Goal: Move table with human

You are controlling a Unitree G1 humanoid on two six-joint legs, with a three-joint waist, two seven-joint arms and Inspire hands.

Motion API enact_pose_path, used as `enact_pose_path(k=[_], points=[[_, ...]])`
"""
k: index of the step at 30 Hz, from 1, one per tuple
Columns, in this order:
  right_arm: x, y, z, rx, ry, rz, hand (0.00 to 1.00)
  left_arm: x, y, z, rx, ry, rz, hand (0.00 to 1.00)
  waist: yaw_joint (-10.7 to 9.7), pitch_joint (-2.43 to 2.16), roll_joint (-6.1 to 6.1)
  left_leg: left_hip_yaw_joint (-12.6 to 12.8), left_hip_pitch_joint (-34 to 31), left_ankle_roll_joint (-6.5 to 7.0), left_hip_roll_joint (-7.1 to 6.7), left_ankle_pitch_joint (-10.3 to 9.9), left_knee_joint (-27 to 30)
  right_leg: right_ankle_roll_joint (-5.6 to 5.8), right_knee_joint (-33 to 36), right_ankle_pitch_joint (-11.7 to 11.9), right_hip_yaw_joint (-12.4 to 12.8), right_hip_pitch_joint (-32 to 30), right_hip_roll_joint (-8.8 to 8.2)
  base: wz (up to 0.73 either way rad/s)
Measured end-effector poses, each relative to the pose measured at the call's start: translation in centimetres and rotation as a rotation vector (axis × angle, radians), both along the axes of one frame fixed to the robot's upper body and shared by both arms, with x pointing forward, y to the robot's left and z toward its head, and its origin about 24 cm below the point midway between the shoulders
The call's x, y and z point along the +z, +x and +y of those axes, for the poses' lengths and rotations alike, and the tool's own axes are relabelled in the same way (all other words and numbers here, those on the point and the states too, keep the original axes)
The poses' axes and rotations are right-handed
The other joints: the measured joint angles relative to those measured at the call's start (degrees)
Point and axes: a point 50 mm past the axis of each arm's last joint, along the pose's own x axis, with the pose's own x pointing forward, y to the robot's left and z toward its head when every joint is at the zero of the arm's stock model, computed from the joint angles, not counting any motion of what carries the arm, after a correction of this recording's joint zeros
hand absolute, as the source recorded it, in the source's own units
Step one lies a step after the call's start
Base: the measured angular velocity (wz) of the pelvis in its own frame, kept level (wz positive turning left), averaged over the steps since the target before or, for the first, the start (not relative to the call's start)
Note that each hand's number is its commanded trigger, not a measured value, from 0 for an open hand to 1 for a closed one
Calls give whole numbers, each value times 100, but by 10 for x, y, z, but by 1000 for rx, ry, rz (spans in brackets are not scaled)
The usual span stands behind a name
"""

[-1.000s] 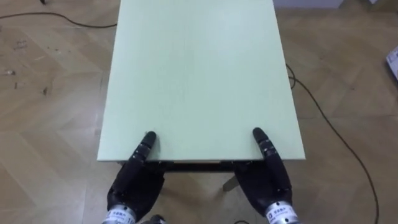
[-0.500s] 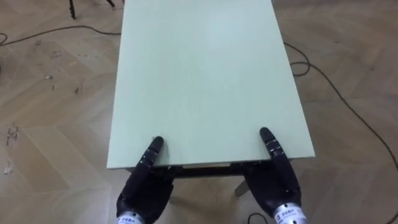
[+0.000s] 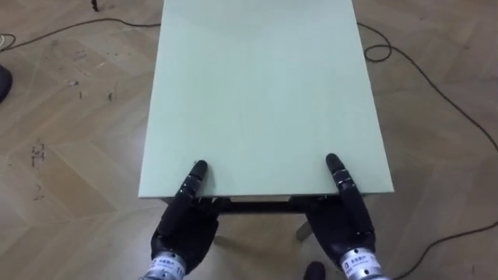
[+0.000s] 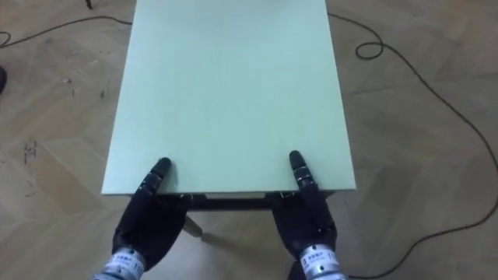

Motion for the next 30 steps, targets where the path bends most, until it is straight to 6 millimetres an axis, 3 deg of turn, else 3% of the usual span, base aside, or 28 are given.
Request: enact_pose_path(k=[1, 2, 3, 4, 5, 6, 8, 10, 12, 14, 18, 24, 27, 30], points=[[-1, -1, 1, -2, 6, 7, 100, 0, 0, 0, -2, 2, 1, 100, -81, 0, -102, 31, -103, 137, -83, 41, 43, 185, -138, 206, 134, 4, -95, 40], [-4, -4, -1, -6, 7, 22, 100, -1, 0, 1, -5, 9, 4, 100, -201, 4, -159, 297, -187, 195, -18, 65, 89, 358, 90, 31, 242, 0, -188, 50], [-5, -6, -2, -13, 11, 31, 100, -2, -1, 1, -11, 13, 8, 100, -245, 5, -153, 444, -191, 188, 66, 74, 109, 444, 507, -374, 231, -1, -223, 56], [-7, -12, -3, -29, 21, 38, 100, -2, -1, -2, -24, 13, 10, 100, -256, 0, -163, 567, -194, 177, 172, 138, 89, 486, 1324, -1131, 215, 34, -305, 41], [-8, -15, -4, -41, 28, 42, 100, -2, -2, -3, -32, 15, 10, 100, -249, -4, -191, 632, -219, 185, 198, 195, 75, 488, 1926, -1690, 224, 149, -402, 25], [-8, -15, -5, -41, 26, 43, 100, -2, -2, -3, -35, 17, 11, 100, -231, -7, -195, 648, -230, 191, 199, 209, 80, 481, 2101, -1879, 231, 230, -444, -8], [-9, -16, -6, -37, 19, 46, 100, -4, -6, -4, -34, 23, 18, 100, -144, -11, -203, 725, -255, 191, 204, 230, 111, 635, 2190, -2372, 270, 664, -483, -20], [-9, -16, -5, -37, 21, 47, 100, -4, -7, -5, -32, 18, 19, 100, -141, -17, -229, 718, -258, 164, 215, 278, 82, 633, 1815, -2408, 254, 861, -386, -4], [-9, -15, -4, -41, 21, 46, 100, -3, -9, -4, -25, 19, 18, 100, -122, -54, -284, 723, -251, 119, 217, 343, 7, 614, 1405, -2398, 258, 977, -272, -14], [-9, -16, -3, -40, 17, 45, 100, -3, -9, -2, -25, 26, 16, 100, 37, -53, -301, 750, -205, 53, 292, 423, -114, 482, 1023, -2241, 279, 1100, -84, -27], [-9, -16, 0, -39, 18, 47, 100, -2, -8, 2, -17, 38, 8, 100, 133, -51, -367, 748, -154, -43, 431, 494, -185, 390, 623, -2083, 248, 1266, 135, -12], [-6, -13, 4, -23, 18, 30, 100, 1, -12, 5, 5, 41, -11, 100, 167, -44, -421, 719, -167, -140, 530, 556, -306, 330, 320, -2003, 220, 1332, 297, -2], [-6, -13, 7, -11, 16, 27, 100, 1, -16, 7, 16, 41, -15, 100, 185, -46, -445, 587, -168, -189, 562, 585, -349, 322, 190, -1998, 100, 1427, 343, 14], [-5, -12, 9, -2, 16, 20, 100, 1, -17, 9, 24, 43, -19, 100, 330, -44, -474, 511, -165, -208, 603, 596, -388, 317, 49, -1995, 56, 1509, 398, 11]])
